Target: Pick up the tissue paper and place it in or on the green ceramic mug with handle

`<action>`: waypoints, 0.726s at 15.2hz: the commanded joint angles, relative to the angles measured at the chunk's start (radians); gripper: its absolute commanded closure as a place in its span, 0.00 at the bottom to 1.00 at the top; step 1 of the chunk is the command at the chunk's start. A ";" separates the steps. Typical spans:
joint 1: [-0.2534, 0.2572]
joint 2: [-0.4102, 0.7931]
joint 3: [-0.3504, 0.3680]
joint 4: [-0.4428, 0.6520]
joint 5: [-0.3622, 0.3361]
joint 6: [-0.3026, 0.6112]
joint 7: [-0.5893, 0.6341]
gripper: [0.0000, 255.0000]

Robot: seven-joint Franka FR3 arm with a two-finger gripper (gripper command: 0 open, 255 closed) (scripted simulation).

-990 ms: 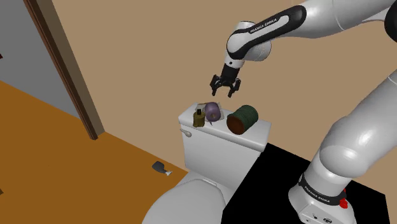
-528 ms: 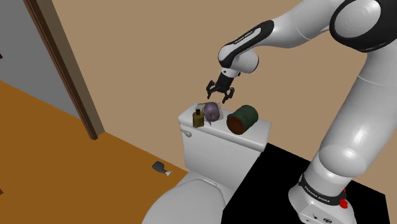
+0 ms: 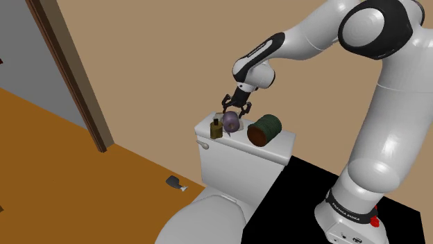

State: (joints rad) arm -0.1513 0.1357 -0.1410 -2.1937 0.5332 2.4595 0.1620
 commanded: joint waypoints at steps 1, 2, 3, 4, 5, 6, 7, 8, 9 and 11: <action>0.001 0.008 0.002 0.000 0.005 0.007 -0.002 0.00; 0.001 0.008 0.002 0.000 0.005 0.007 -0.002 0.00; 0.001 0.008 0.002 0.000 0.005 0.007 -0.002 0.00; 0.001 0.008 0.002 0.000 0.005 0.007 -0.002 0.00; 0.001 0.008 0.002 0.000 0.005 0.007 -0.002 0.00; 0.001 0.008 0.002 0.000 0.005 0.007 -0.002 0.00; 0.001 0.008 0.002 0.000 0.005 0.007 -0.002 0.00; 0.001 0.008 0.002 0.000 0.005 0.007 -0.002 0.00; 0.001 0.008 0.002 0.000 0.005 0.007 -0.002 1.00; 0.001 0.008 0.002 0.000 0.005 0.007 -0.003 1.00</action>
State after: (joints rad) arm -0.1506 0.1429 -0.1393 -2.1934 0.5381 2.4664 0.1593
